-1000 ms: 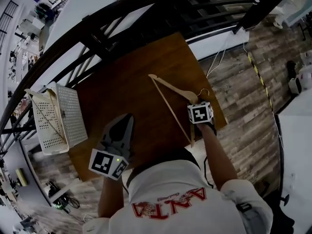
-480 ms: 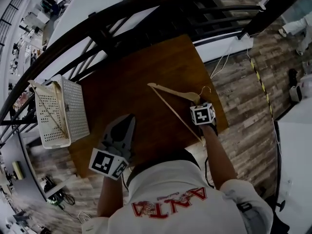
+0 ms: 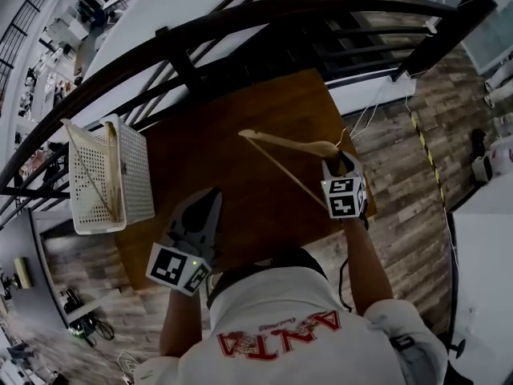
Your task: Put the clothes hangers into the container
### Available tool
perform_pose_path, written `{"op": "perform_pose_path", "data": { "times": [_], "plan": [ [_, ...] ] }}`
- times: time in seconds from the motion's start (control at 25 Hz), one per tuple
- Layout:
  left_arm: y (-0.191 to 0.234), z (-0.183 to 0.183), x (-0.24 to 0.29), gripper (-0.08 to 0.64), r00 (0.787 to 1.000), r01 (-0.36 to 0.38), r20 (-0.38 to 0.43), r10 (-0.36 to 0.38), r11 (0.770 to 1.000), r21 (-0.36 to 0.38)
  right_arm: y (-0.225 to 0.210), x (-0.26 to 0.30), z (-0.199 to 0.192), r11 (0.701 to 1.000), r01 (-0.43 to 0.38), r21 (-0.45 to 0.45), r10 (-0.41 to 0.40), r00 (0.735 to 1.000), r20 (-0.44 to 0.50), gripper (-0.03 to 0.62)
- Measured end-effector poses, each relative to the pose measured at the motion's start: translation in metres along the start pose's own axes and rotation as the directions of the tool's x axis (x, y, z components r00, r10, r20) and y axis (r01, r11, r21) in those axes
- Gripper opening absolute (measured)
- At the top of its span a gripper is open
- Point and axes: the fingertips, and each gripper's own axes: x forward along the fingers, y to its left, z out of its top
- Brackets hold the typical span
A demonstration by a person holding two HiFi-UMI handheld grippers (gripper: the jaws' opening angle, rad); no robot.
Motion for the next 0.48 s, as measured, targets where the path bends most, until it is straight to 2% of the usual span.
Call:
{"op": "perform_pose_path", "data": {
  "times": [0.2, 0.48],
  "plan": [
    [0.015, 0.016, -0.033, 0.009, 0.997, -0.059, 0.048, 0.059, 0.998, -0.002, 0.005, -0.045, 0.081, 0.999, 0.022, -0.043, -0.013, 0.983, 0.182, 0.189],
    [0.048, 0.037, -0.095, 0.009, 0.977, -0.171, 0.127, 0.171, 0.985, -0.014, 0.050, -0.102, 0.195, 0.991, -0.009, -0.132, 0.062, 0.912, 0.404, 0.189]
  ]
}}
